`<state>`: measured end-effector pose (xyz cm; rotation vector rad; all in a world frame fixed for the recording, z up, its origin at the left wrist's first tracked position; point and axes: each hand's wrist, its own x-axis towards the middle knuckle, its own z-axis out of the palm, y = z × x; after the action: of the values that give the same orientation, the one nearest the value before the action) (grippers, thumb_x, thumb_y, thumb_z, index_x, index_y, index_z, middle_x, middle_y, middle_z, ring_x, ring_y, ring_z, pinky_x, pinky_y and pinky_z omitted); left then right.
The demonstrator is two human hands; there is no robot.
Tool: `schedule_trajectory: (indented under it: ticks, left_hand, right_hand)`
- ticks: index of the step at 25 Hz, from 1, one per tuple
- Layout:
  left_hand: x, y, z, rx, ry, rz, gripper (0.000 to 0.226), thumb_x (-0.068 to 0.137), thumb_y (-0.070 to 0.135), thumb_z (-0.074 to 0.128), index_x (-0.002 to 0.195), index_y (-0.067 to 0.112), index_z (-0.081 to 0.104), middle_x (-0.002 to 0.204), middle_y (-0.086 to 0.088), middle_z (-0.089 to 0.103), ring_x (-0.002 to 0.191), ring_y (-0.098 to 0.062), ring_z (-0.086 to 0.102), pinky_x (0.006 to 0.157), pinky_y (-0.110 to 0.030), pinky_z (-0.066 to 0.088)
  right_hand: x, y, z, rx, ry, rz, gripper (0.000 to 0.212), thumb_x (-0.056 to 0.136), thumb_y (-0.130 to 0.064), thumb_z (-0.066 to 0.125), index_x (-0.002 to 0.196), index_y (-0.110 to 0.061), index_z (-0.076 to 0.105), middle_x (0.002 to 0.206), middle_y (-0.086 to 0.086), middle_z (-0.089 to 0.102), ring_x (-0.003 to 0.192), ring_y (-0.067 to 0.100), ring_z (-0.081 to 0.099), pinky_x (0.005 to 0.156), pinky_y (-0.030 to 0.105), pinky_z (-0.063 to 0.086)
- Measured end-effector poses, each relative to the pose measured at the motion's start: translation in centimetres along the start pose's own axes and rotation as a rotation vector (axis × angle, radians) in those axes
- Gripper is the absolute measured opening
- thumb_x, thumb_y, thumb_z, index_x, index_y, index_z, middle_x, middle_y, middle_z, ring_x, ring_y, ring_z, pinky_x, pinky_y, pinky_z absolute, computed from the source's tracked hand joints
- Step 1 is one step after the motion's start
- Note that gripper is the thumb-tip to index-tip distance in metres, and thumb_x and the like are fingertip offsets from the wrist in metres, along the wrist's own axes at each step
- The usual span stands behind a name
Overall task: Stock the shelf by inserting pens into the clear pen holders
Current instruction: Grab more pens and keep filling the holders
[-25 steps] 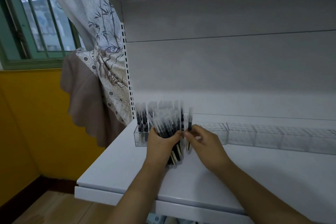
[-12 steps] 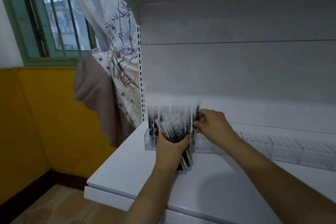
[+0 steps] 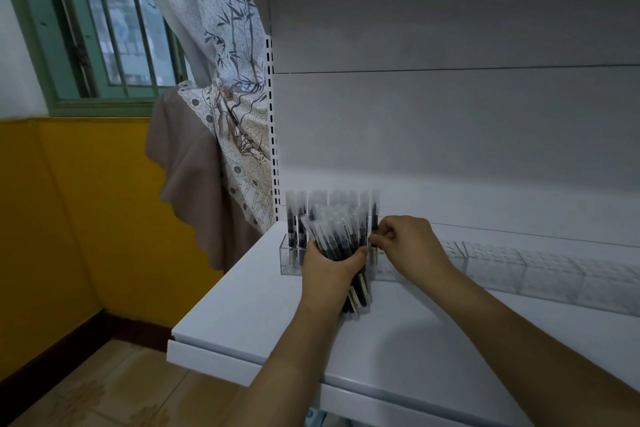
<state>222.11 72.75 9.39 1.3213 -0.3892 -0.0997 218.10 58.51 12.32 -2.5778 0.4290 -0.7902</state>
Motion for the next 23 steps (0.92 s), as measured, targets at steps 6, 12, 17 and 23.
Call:
schedule_trajectory:
  ticks: [6,12,17,23]
  left_hand:
    - [0.0,0.1,0.0,0.002,-0.02,-0.016,0.044,0.074,0.009,0.083,0.11,0.021,0.059,0.101,-0.002,0.073,0.092,-0.014,0.072,0.082,-0.035,0.06]
    - [-0.2,0.1,0.3,0.013,-0.109,0.029,0.038,0.076,0.002,0.079,0.11,0.014,0.065,0.097,-0.004,0.076,0.091,-0.019,0.074,0.079,-0.034,0.061]
    - [-0.4,0.1,0.3,0.013,-0.115,0.02,0.038,0.076,0.001,0.08,0.106,0.017,0.065,0.093,-0.001,0.077,0.088,-0.016,0.074,0.072,-0.026,0.059]
    - [-0.2,-0.1,0.2,0.018,-0.075,-0.056,0.051,0.071,0.014,0.087,0.113,0.022,0.059,0.103,0.003,0.072,0.092,-0.011,0.07,0.081,-0.031,0.059]
  right_hand:
    - [-1.0,0.7,0.2,-0.004,0.047,0.015,0.028,0.091,-0.04,0.066,0.096,-0.013,0.072,0.095,0.003,0.07,0.087,0.014,0.063,0.072,0.022,0.039]
    - [-3.3,-1.6,-1.5,0.542,0.005,0.072,0.01,0.087,-0.036,0.071,0.091,-0.026,0.072,0.084,-0.01,0.072,0.078,0.002,0.067,0.07,0.013,0.05]
    - [-2.8,-1.6,-2.3,0.615,0.041,0.062,0.006,0.087,-0.021,0.074,0.082,-0.022,0.076,0.063,-0.013,0.07,0.059,-0.004,0.063,0.062,0.007,0.045]
    - [0.0,-0.9,-6.1,0.689,0.415,0.035,0.015,0.095,-0.022,0.063,0.099,-0.011,0.074,0.081,0.001,0.074,0.065,0.006,0.068,0.065,0.015,0.054]
